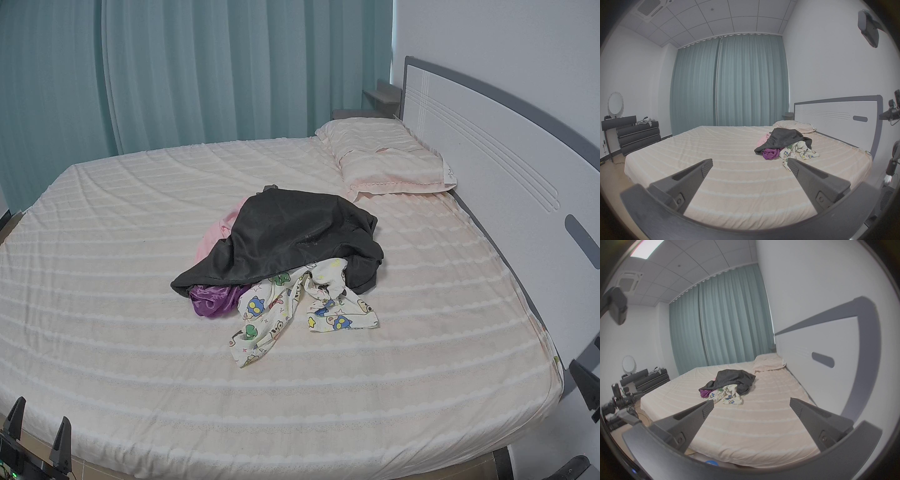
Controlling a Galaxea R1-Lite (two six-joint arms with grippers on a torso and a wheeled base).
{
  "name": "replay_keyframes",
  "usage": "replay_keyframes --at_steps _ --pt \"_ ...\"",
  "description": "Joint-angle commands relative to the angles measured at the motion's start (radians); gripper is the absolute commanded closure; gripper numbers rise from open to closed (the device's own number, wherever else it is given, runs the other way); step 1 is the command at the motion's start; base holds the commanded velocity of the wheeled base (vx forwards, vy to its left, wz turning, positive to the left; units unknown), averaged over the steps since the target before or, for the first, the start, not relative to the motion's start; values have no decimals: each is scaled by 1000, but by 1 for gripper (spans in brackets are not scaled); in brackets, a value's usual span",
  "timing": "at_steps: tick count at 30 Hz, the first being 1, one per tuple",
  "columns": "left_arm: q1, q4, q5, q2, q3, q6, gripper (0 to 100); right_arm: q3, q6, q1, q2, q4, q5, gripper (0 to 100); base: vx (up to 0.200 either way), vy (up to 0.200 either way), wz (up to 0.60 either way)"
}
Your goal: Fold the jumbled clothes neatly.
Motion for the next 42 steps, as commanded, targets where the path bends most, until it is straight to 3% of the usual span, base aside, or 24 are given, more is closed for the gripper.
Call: replay_keyframes --at_steps 1,9,18,24,26,33,42 --pt "1 0 1 -16 18 0 0 -81 148 78 803 -304 86 0 0 0 0" --pt "0 0 1 -16 18 -1 0 -227 367 173 1311 -623 75 0 0 0 0" --pt "0 0 1 -16 18 0 0 -474 513 250 1579 -648 34 0 0 0 0" --pt "0 0 1 -16 18 -1 0 -592 525 290 1698 -645 4 0 0 0 0" --pt "1 0 1 -16 18 -1 0 -675 525 299 1790 -645 -55 0 0 0 0" --pt "0 0 1 -16 18 -1 0 -814 525 346 1932 -645 -160 0 0 0 0" --pt "0 0 1 -16 18 -1 0 -928 523 377 2009 -625 -198 0 0 0 0"
